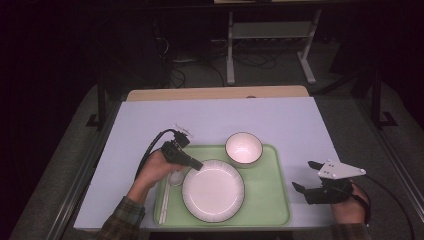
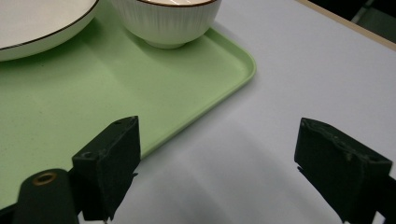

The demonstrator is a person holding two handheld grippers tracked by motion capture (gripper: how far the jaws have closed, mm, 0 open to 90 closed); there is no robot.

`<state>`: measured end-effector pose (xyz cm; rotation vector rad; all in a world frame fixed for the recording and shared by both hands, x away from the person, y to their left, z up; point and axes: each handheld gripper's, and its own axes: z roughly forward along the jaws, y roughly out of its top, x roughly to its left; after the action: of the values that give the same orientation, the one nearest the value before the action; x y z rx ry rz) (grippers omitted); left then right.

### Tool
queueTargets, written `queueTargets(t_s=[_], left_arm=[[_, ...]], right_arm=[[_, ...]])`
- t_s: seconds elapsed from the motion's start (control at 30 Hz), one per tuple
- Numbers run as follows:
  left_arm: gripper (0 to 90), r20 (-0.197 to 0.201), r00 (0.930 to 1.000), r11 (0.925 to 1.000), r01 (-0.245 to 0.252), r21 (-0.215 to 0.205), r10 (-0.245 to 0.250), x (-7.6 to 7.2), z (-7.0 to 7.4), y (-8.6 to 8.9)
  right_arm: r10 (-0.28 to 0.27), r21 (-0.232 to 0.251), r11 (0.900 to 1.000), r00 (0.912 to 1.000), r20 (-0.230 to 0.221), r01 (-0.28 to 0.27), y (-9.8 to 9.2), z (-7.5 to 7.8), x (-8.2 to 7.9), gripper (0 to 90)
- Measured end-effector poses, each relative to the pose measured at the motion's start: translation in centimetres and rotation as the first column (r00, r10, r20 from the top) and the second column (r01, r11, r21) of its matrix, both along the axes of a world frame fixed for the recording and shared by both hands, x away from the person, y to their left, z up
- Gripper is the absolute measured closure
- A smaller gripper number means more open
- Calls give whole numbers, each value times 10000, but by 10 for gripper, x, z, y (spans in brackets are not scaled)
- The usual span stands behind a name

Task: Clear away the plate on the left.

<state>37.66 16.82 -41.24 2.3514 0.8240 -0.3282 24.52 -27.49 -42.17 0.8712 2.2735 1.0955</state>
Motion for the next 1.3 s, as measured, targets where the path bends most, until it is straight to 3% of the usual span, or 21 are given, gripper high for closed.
queueTargets(t_s=[0.23, 0.33, 0.5, 0.63, 0.83, 1.1, 1.17, 1.3], left_arm=[[845, 24, 10000, 10000, 15, 96, -15, 1, -6, -2], [836, 80, 9999, 9994, 81, 349, -84, 1, -9, -3], [819, 237, 9996, 9998, 156, 145, -159, 0, -9, -2], [690, 702, 9975, 10000, 50, 67, -55, -1, -4, 4], [484, 1298, 9914, 9991, -103, -411, 155, -5, 7, 17], [272, 2469, 9676, 9975, -394, -594, 529, -19, 21, 39], [246, 2772, 9587, 9971, -488, -581, 631, -22, 23, 44], [214, 3433, 9347, 9951, -745, -645, 922, -30, 25, 56]], right_arm=[[38, -34, 10000, 10000, -10, -38, 1, 0, 0, 135], [42, -35, 10000, 10000, -33, -42, 1, -1, 0, 135], [60, -51, 10000, 10000, -42, -60, 1, -1, 0, 135], [68, -49, 10000, 10000, 0, -68, 1, -1, 0, 135], [26, -18, 10000, 10000, 5, -26, 0, 0, -1, 135], [-1, 5, 10000, 10000, 11, 1, 0, 0, -1, 135], [1, 1, 10000, 10000, 8, -1, 0, 0, -1, 135], [8, 3, 10000, 10000, -4, -8, 0, 0, -1, 134]])
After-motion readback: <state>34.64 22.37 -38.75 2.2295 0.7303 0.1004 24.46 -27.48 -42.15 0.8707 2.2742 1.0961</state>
